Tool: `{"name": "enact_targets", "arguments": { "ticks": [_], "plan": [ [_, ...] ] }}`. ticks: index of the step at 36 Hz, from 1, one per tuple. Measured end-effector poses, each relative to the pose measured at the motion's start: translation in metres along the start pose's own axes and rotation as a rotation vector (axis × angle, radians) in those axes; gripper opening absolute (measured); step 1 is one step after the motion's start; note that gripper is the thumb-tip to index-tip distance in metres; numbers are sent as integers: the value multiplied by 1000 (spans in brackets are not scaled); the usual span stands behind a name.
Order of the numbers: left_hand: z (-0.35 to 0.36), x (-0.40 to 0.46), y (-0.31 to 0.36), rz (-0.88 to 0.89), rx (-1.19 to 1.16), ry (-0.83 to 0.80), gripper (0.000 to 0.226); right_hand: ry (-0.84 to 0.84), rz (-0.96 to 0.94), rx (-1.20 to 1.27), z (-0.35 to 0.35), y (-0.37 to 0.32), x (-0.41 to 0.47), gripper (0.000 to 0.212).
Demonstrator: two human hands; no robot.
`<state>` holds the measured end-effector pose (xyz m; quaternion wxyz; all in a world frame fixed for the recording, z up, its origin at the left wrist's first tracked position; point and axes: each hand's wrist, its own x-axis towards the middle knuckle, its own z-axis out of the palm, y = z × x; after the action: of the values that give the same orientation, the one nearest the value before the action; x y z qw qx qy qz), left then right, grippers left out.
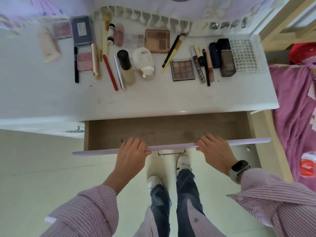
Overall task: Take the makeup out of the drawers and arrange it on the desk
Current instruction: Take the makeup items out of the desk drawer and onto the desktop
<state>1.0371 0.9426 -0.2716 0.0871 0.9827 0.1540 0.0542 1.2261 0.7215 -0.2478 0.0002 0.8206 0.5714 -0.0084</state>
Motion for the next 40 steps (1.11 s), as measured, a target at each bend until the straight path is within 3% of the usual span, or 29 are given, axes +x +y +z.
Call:
{"name": "enact_targets", "arguments": {
  "ticks": [5, 10, 12, 16, 21, 27, 31, 34, 38, 40],
  "plan": [
    [-12, 28, 2, -63, -8, 175, 25, 136, 78, -75, -2, 12, 24, 33],
    [-10, 30, -6, -71, 77, 176, 66, 136, 127, -133, 0, 17, 25, 65],
    [-10, 33, -8, -35, 94, 150, 71, 85, 120, -148, 2, 18, 25, 73],
    [-2, 26, -6, -2, 39, 201, 30, 89, 128, -119, 8, 15, 24, 58],
    [-2, 20, 0, -161, -81, 79, 59, 84, 219, -22, 8, 8, 14, 39],
    [-5, 21, 7, -190, -83, 76, 27, 57, 256, 0, 4, 23, 8, 34],
    [-10, 20, 5, -134, -34, 116, 27, 63, 210, -9, 4, 23, 5, 33],
    [-10, 28, -1, -122, 19, 159, 34, 93, 250, -53, -1, 32, 11, 46],
    [-10, 35, -3, -95, 72, 200, 62, 112, 257, -124, -5, 39, 18, 84],
    [-11, 40, -4, -110, 95, 192, 76, 103, 265, -140, -6, 40, 23, 92]
  ]
}}
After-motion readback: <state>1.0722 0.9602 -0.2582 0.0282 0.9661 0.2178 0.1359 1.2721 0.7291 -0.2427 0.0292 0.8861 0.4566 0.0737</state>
